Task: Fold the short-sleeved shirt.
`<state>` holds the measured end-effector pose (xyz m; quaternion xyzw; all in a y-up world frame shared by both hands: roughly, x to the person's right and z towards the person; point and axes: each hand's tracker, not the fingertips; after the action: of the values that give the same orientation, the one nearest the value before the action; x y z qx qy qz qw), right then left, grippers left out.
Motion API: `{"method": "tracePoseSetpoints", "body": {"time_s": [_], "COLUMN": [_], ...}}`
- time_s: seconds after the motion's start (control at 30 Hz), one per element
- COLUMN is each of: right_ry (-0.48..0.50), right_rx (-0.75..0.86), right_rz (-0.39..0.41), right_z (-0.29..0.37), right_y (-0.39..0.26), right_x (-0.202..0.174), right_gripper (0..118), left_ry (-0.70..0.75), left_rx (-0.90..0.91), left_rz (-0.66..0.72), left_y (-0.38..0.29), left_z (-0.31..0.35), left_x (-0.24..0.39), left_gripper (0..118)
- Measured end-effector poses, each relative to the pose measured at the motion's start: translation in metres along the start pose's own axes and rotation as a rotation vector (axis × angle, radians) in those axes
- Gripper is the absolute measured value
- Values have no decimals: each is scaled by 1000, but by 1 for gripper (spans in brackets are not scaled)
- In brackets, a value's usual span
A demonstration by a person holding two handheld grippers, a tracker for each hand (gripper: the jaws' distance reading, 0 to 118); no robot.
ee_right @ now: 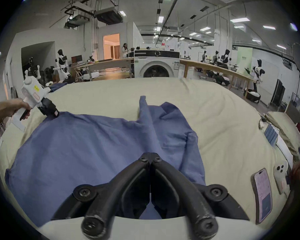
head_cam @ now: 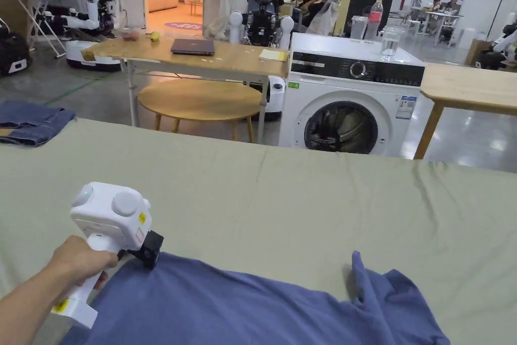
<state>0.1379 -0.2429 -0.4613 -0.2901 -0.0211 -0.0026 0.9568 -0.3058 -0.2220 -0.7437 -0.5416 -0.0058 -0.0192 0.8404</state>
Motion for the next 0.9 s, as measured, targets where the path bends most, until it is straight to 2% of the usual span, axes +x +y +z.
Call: {"method": "tracePoseSetpoints", "body": {"time_s": [0.07,0.1,0.2,0.27,0.4,0.43,0.47,0.53,0.57,0.63,0.73,0.8,0.9], "right_ry": [-6,-7,3,-10,-39,-40,-40,-21,-24,-23,32,25,5], "right_rx": [-3,-8,-30,-37,-103,-154,-186,-241,-272,-362,-524,-634,-551], "right_rz": [-10,-17,-76,-87,-80,-87,-96,-108,-95,-78,-99,-81,-70], "right_z": [2,2,4,3,-16,-27,-40,-66,-80,-109,-149,-170,-160], "right_y": [-1,-1,6,21,64,76,87,104,110,115,104,91,89], "right_x": [6,8,20,31,62,73,81,93,96,98,98,96,88], "right_gripper": [0,0,0,0,0,5,18,52,57,57,57,57,53], "left_ry": [39,32,8,40,-13,4,-1,-14,-15,-18,-13,-8,-6], "left_rx": [33,55,62,76,126,152,157,191,194,211,216,215,207], "left_rz": [-58,-75,-106,-123,-66,-74,-74,-67,-65,-62,-65,-64,-65], "left_y": [-7,-11,-18,-25,-34,-40,-40,-47,-51,-55,-60,-64,-71], "left_z": [3,4,8,14,40,49,55,71,77,86,91,93,95], "left_x": [13,19,33,40,26,26,20,15,13,9,6,4,2], "left_gripper": [61,53,0,0,0,0,0,0,0,0,0,0,0]}}
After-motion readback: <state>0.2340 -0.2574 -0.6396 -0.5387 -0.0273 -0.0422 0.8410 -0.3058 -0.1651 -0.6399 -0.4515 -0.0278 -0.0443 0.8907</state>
